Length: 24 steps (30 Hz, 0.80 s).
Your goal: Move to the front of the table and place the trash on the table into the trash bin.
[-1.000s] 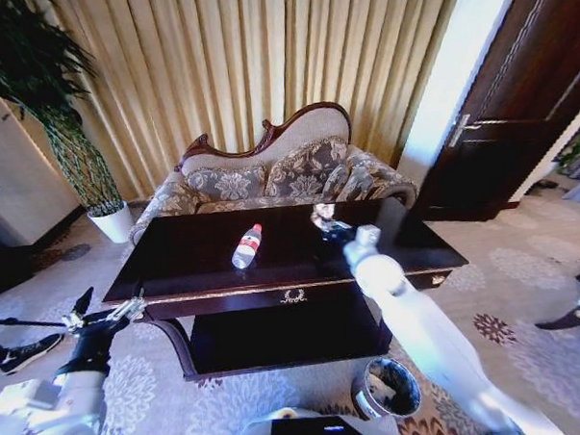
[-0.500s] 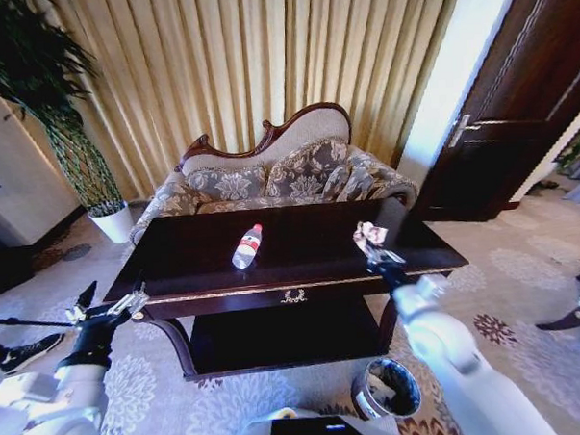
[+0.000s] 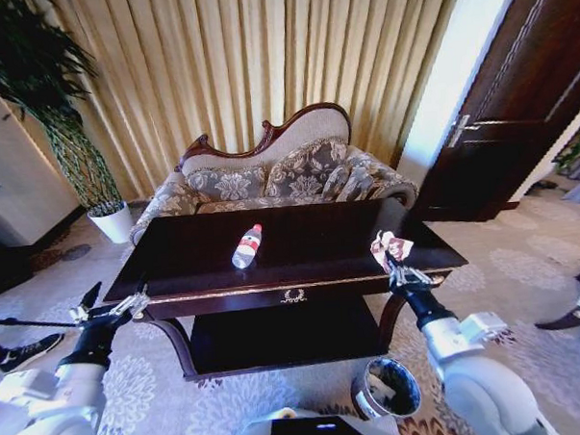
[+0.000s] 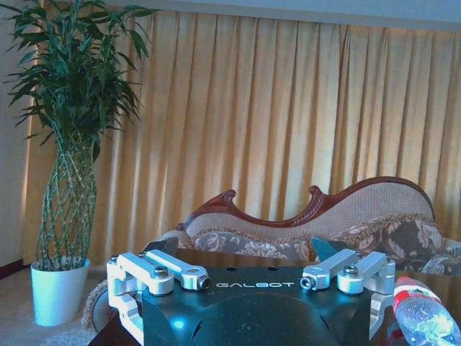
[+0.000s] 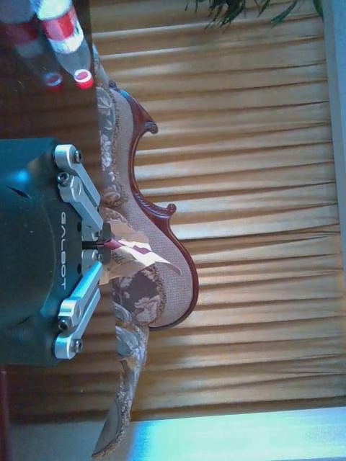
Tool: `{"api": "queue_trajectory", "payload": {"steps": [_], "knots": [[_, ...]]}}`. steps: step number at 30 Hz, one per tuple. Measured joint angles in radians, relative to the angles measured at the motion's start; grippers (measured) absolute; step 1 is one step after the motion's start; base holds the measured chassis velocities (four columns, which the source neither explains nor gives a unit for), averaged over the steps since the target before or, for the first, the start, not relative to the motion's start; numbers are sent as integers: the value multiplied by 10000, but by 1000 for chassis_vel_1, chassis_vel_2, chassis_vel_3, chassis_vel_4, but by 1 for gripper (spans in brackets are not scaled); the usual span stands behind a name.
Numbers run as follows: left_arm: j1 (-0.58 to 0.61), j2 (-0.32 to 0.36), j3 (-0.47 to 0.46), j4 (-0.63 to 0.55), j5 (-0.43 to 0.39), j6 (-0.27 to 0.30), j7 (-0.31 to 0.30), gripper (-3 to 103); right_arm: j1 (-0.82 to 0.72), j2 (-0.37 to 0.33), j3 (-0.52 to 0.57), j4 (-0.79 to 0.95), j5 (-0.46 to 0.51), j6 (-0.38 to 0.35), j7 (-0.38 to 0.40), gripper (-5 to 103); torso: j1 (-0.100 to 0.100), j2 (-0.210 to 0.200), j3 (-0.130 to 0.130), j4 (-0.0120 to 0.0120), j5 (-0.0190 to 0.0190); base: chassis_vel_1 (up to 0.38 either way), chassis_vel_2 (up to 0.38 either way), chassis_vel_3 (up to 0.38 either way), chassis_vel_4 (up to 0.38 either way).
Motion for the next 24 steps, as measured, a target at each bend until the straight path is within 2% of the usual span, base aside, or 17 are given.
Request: {"api": "queue_trajectory", "payload": {"steps": [14, 19, 23, 24], "knots": [[215, -135, -84, -283, -8, -26, 26, 100, 173, 602, -706, -588, -1035, 106, -172, 1, -6, 3, -2, -1, -1, 154, -154, -148, 149], [260, -233, -92, -287, 0, -36, 26, 100, 356, 637, -674, -1801, -1033, 107, -322, 1, -9, 8, -5, 3, -3, 65, -47, -67, 76], [279, -270, -84, -288, 18, -40, 39, 100, 741, 609, -660, -3759, -843, -63, -363, 1, 8, -6, 6, -1, 2, -10, 10, 3, -13], [279, -270, -84, -288, 18, -40, 39, 100, 741, 609, -660, -3759, -843, -63, -363, 1, 8, -6, 6, -1, 2, -42, 39, 12, -52]]}}
